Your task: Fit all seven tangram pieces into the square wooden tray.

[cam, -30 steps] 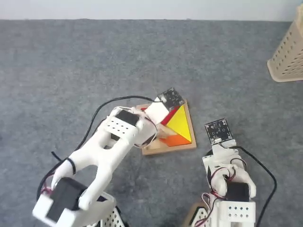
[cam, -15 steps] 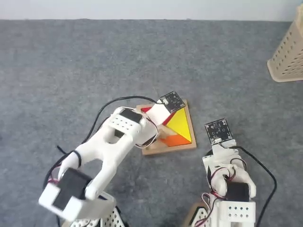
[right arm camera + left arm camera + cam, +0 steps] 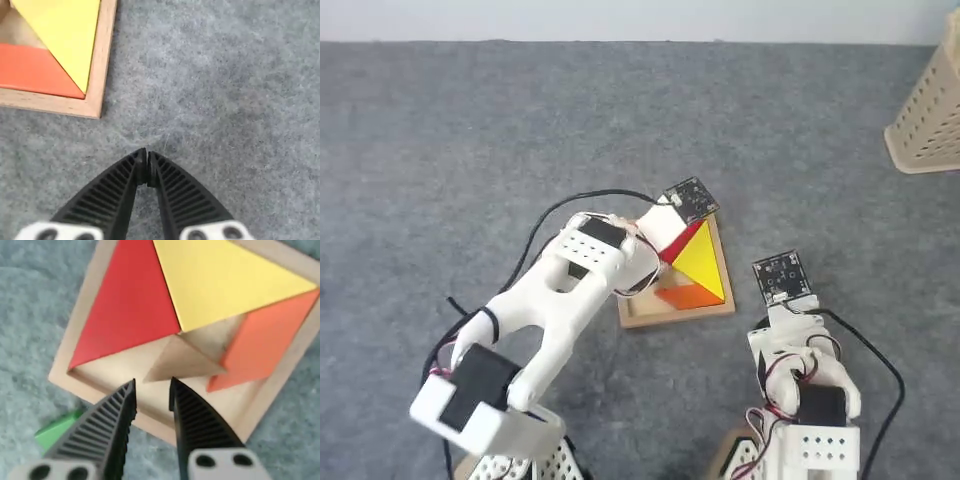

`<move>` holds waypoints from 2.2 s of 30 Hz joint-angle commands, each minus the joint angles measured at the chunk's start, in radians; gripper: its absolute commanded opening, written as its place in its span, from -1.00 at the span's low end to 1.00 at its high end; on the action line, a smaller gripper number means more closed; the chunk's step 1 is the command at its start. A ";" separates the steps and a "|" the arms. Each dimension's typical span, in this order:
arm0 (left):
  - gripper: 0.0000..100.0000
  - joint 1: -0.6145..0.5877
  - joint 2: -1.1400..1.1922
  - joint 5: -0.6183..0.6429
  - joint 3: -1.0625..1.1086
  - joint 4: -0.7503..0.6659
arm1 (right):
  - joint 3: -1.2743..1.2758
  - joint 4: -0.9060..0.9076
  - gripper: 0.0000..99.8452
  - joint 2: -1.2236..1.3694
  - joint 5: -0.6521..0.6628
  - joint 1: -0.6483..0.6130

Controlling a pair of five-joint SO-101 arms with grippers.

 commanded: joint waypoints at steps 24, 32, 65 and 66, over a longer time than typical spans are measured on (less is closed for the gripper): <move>-0.79 0.101 -0.018 0.054 -0.039 -0.032 | 0.015 0.005 -0.99 0.008 0.011 0.012; -0.79 0.003 -0.006 0.114 -0.039 -0.109 | 0.015 0.005 -0.99 0.008 0.011 0.012; -0.79 -0.143 -0.009 0.178 -0.114 -0.051 | 0.015 0.005 -0.99 0.008 0.011 0.012; -0.79 -0.137 -0.005 0.178 -0.113 -0.058 | 0.015 0.005 -0.99 0.008 0.011 0.012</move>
